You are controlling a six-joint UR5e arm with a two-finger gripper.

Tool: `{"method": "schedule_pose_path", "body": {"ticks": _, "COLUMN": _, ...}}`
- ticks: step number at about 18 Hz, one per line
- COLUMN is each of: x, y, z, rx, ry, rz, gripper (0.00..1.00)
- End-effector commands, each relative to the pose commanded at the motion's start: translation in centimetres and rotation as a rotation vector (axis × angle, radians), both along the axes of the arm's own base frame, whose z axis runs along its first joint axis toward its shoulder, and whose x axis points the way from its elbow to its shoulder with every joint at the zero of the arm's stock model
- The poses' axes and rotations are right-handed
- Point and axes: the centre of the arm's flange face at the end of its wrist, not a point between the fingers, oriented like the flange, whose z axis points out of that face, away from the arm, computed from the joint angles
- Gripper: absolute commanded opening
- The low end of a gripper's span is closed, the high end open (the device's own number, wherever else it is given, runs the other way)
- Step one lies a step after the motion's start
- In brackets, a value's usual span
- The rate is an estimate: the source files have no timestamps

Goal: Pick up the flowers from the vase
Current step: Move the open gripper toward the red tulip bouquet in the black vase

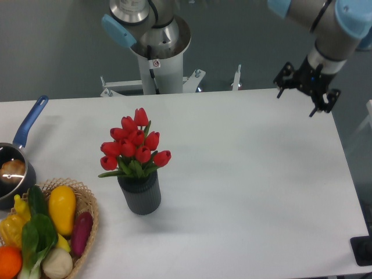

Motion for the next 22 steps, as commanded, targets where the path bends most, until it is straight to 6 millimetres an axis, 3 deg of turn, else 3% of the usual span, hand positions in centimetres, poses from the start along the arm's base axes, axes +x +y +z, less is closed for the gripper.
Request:
{"method": "schedule_pose_path", "body": {"ticks": 7, "x": 0.0, "y": -0.3, "z": 0.2, "rx": -0.022, "ry": 0.018, "rz": -0.002, "gripper": 1.0}}
{"method": "schedule_pose_path", "body": {"ticks": 12, "x": 1.7, "y": -2.2, "z": 0.6, "rx": -0.077, "ry": 0.025, "rz": 0.007, "gripper": 1.0}}
{"method": "schedule_pose_path", "body": {"ticks": 16, "x": 1.8, "y": -2.2, "z": -1.1, "rx": 0.08, "ry": 0.01, "rz": 0.047, "gripper": 1.0}}
{"method": "schedule_pose_path", "body": {"ticks": 20, "x": 4.7, "y": -2.3, "z": -1.9, "rx": 0.133, "ry": -0.029, "rz": 0.054, "gripper": 1.0}}
{"method": "schedule_pose_path", "body": {"ticks": 22, "x": 6.7, "y": 0.3, "z": -1.9, "rx": 0.188, "ry": -0.053, "rz": 0.02, "gripper": 1.0}}
